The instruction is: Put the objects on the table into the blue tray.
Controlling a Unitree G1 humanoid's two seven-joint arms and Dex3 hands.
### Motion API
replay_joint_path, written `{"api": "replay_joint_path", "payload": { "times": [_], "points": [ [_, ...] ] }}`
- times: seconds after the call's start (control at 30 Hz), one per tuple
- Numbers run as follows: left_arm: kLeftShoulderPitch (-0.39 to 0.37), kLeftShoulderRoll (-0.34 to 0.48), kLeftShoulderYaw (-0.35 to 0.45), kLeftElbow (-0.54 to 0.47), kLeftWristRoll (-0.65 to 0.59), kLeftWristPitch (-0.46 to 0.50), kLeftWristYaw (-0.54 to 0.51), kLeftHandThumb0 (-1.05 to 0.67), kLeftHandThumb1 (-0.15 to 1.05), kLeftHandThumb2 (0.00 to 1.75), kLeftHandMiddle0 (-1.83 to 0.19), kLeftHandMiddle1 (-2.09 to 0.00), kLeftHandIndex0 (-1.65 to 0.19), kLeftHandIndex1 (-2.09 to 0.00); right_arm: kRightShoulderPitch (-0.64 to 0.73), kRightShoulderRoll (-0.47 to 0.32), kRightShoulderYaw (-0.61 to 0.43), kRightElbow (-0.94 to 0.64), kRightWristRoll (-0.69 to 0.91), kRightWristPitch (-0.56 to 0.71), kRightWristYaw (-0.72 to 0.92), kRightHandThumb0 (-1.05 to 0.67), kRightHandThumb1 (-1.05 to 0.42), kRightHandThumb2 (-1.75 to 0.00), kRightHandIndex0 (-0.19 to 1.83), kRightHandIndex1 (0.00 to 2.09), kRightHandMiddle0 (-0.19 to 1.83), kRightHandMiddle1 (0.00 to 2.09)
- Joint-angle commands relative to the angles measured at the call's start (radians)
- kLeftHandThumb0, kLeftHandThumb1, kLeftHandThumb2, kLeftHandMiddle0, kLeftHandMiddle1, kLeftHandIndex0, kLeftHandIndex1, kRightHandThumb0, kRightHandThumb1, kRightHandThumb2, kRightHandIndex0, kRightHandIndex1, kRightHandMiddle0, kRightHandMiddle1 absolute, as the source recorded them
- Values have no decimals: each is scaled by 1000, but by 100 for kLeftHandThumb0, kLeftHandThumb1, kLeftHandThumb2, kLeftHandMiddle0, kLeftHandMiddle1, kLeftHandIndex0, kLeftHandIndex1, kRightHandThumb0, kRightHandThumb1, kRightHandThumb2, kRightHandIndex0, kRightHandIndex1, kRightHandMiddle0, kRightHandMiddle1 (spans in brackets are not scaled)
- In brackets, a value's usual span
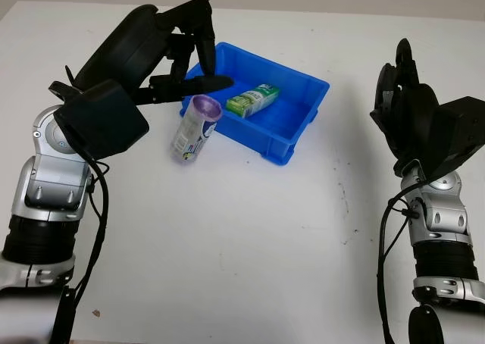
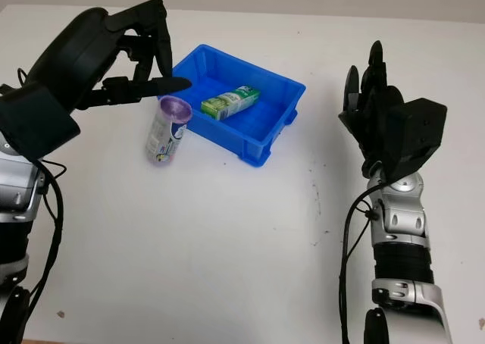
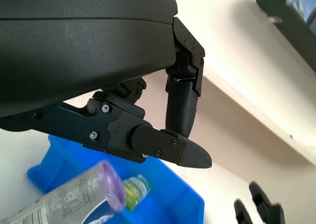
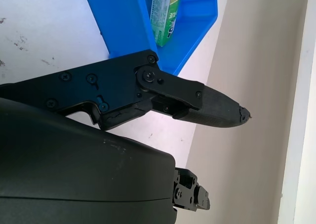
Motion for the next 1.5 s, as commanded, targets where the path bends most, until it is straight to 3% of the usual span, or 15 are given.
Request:
{"api": "replay_joint_path", "payload": {
  "times": [0.0,0.17,0.3,0.4,0.43,0.5,0.57,0.6,0.63,0.67,0.73,0.9,1.07,1.2,1.47],
  "points": [
    [-70,-10,-7,53,22,-31,43,-34,105,9,-80,-209,-44,-204,-12,-3,-3,6,4,-9,2,-70,-105,-70,-19,0,-19,0],
    [-212,-29,-37,232,61,-41,94,-27,105,8,-75,-209,-41,-199,-13,1,-2,15,4,-17,5,-69,-105,-71,-19,0,-19,0],
    [-306,-37,-58,399,81,-109,141,-29,105,8,-77,-209,-45,-206,-4,6,-3,2,3,-10,-5,-68,-105,-72,-19,0,-19,0],
    [-352,-35,-73,501,107,-155,185,-32,105,10,-77,-209,-46,-205,5,6,-2,-7,3,-11,-5,-68,-105,-72,-19,0,-19,0],
    [-350,-32,-80,505,130,-145,206,-38,104,8,-68,-209,-38,-205,8,6,-2,-9,1,-12,-6,-69,-105,-72,-19,0,-19,0],
    [-328,-19,-102,472,190,-101,234,-54,103,6,-36,-203,-11,-195,12,7,-5,-14,6,-7,-6,-70,-105,-71,-19,0,-19,0],
    [-278,4,-119,402,232,-71,221,-65,104,6,-22,-183,1,-176,18,7,-5,-18,5,-14,-5,-70,-105,-71,-19,0,-19,0],
    [-244,20,-124,364,239,-69,201,-73,104,9,-12,-146,6,-141,21,6,-5,-18,4,-18,-4,-70,-105,-71,-19,0,-19,0],
    [-207,34,-123,323,231,-66,170,-79,104,9,-16,-87,1,-92,24,6,-5,-18,3,-22,-3,-70,-105,-71,-19,0,-19,0],
    [-173,48,-119,285,213,-65,130,-81,105,9,-20,-52,-4,-64,26,5,-5,-17,2,-26,-2,-70,-105,-71,-19,0,-19,0],
    [-126,68,-109,231,180,-61,72,-81,103,7,-22,-18,-8,-34,28,5,-4,-17,2,-30,-1,-70,-105,-71,-19,0,-19,0],
    [5,194,-99,109,41,-167,-170,-76,99,5,-22,-7,-10,-21,28,-2,-3,-23,1,-14,1,-70,-105,-71,-19,0,-19,0],
    [65,295,-104,10,-89,-198,-419,-62,84,3,-15,-5,-11,-11,14,-4,-4,-2,4,-24,14,-70,-105,-71,-19,0,-19,0],
    [106,363,-97,-83,-188,-190,-580,-65,85,5,-16,-6,-14,-11,11,-6,1,6,-2,-28,18,-71,-105,-70,-19,0,-19,0],
    [174,429,-56,-243,-212,-157,-647,-63,85,5,-21,-7,-21,-14,5,-4,6,-10,-6,-2,16,-71,-105,-71,-19,0,-19,0]
  ]
}}
